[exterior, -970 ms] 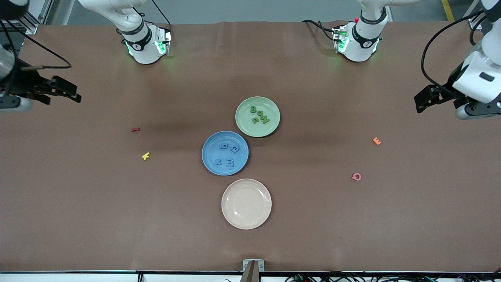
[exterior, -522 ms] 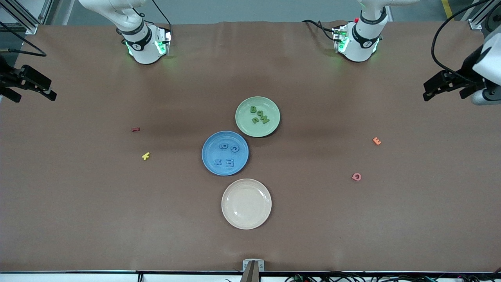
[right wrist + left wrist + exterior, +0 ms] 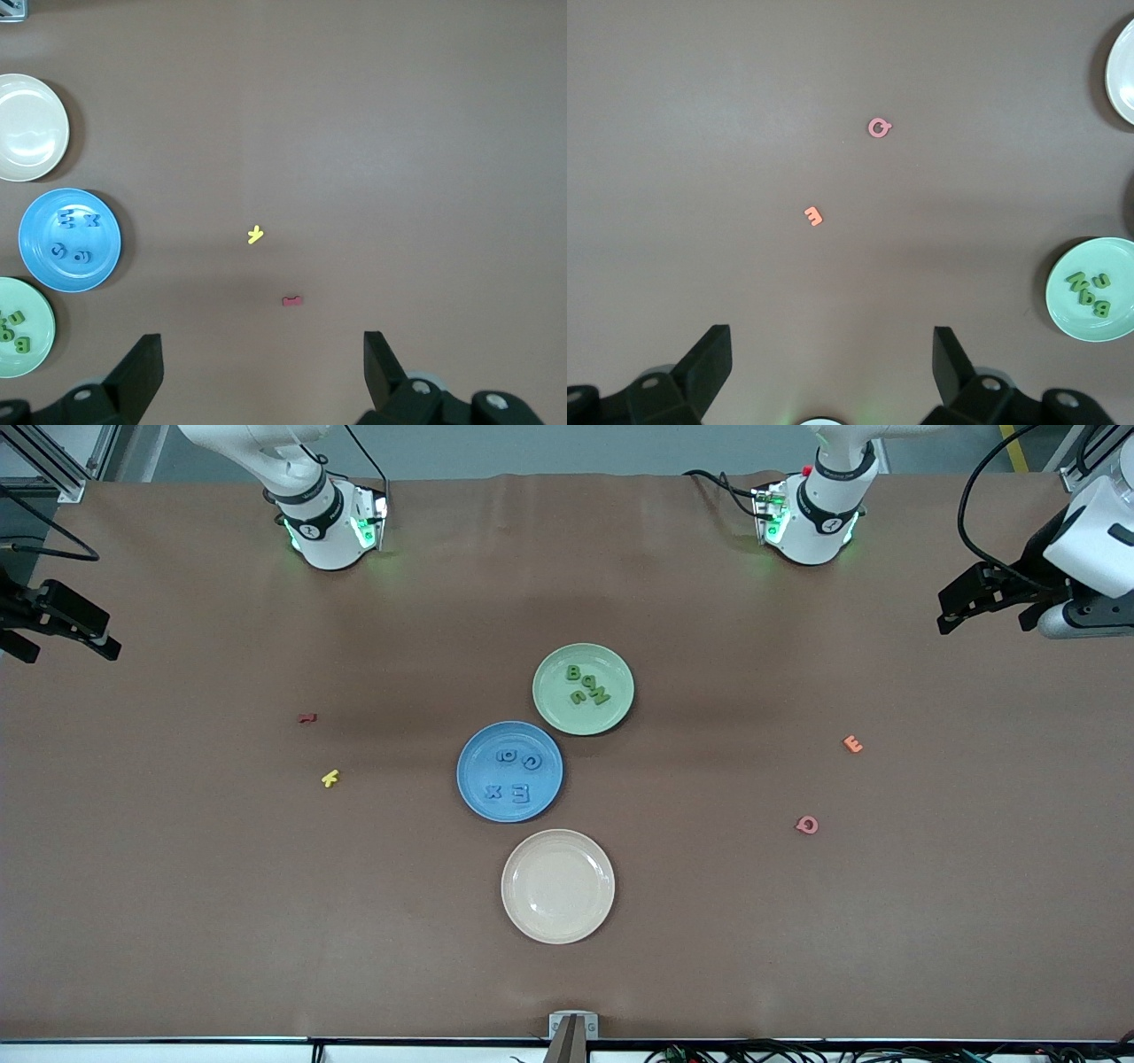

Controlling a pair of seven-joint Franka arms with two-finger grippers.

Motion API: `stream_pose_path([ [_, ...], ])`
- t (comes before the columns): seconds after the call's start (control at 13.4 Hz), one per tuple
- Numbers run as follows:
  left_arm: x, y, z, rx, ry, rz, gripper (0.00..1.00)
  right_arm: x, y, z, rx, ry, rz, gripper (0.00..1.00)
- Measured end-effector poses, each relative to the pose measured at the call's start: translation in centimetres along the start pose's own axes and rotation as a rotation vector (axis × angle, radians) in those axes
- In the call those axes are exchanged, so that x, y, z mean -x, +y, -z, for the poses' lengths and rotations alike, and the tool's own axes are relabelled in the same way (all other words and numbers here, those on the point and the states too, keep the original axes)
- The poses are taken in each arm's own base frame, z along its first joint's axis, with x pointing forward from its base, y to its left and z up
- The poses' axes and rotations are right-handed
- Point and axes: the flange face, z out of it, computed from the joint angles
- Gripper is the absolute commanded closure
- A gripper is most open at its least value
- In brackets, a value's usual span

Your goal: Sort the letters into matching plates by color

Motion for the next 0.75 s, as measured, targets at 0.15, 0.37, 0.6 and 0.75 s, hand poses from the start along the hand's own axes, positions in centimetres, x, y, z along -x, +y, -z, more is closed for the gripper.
stream_pose_path([
  [0.15, 0.4, -0.2, 0.3, -0.001, -0.004, 0.004, 0.0, 0.0, 0.0, 0.0, 0.001, -0.001, 0.0, 0.0],
  [0.37, 0.7, -0.5, 0.8, -0.001, 0.003, 0.009, 0.0, 0.0, 0.2, 0.0, 0.013, -0.001, -0.001, 0.0],
  [0.6, 0.7, -0.7, 1.0, -0.001, 0.007, 0.011, 0.0, 0.0, 0.3, 0.0, 0.028, -0.002, -0.001, 0.0],
  [0.75, 0.7, -1.2, 1.3, -0.001, 0.015, 0.017, 0.0, 0.0, 0.3, 0.0, 0.028, -0.002, -0.001, 0.0],
])
